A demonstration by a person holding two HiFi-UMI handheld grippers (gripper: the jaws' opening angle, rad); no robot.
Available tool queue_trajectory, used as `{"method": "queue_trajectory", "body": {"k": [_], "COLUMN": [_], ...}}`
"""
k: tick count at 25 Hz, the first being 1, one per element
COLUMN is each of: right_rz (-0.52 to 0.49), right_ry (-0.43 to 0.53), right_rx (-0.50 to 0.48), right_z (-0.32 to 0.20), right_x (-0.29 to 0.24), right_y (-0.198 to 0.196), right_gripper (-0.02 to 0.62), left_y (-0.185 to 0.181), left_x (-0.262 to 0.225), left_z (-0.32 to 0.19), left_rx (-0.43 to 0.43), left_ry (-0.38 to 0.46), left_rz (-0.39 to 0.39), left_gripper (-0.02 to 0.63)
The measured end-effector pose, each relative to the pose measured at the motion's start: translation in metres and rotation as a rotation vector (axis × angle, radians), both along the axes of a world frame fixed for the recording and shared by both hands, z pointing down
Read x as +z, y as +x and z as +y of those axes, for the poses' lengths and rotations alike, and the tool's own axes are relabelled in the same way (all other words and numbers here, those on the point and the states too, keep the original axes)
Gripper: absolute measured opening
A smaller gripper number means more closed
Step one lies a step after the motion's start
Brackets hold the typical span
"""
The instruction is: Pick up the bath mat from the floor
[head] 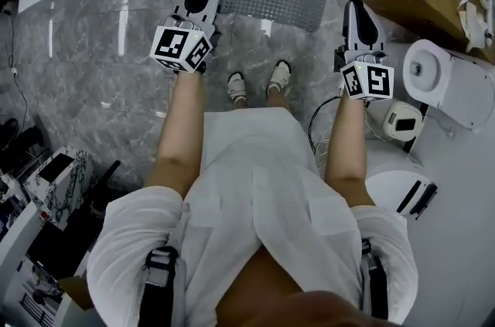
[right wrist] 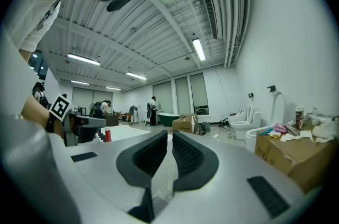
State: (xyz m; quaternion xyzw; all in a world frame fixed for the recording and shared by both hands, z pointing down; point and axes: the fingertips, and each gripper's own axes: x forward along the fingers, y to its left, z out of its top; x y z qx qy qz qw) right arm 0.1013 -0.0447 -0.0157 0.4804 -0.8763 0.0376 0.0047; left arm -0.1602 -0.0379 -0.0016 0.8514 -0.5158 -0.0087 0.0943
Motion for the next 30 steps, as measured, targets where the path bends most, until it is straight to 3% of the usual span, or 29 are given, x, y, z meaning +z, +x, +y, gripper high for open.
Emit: {"method": "queue_trajectory", "body": {"k": [4, 8, 18, 30], "right_rz": [0.002, 0.025, 0.042, 0.105], "right_ry": [-0.029, -0.060, -0.151, -0.262], "right_rx": [-0.036, -0.044, -0.028, -0.013], "right_z": [-0.018, -0.037, -0.082, -0.145], "right_x": [0.029, 0.080, 0.256, 0.498], "right_y": [0.013, 0.016, 0.025, 0.039], "right_gripper": [0.036, 0.064, 0.110, 0.166], "left_y": [0.008, 0.005, -0.004, -0.022], "left_x": [0.019, 0.071, 0.239, 0.473], "left_z": [-0.016, -0.034, -0.080, -0.152], "left_rx": [-0.014, -0.015, 0.000, -0.012], "left_ry": [0.007, -0.011, -0.082, -0.175], "left_rz": [0.000, -0.004, -0.078, -0.206], "left_gripper": [0.017, 0.017, 0.022, 0.088]}}
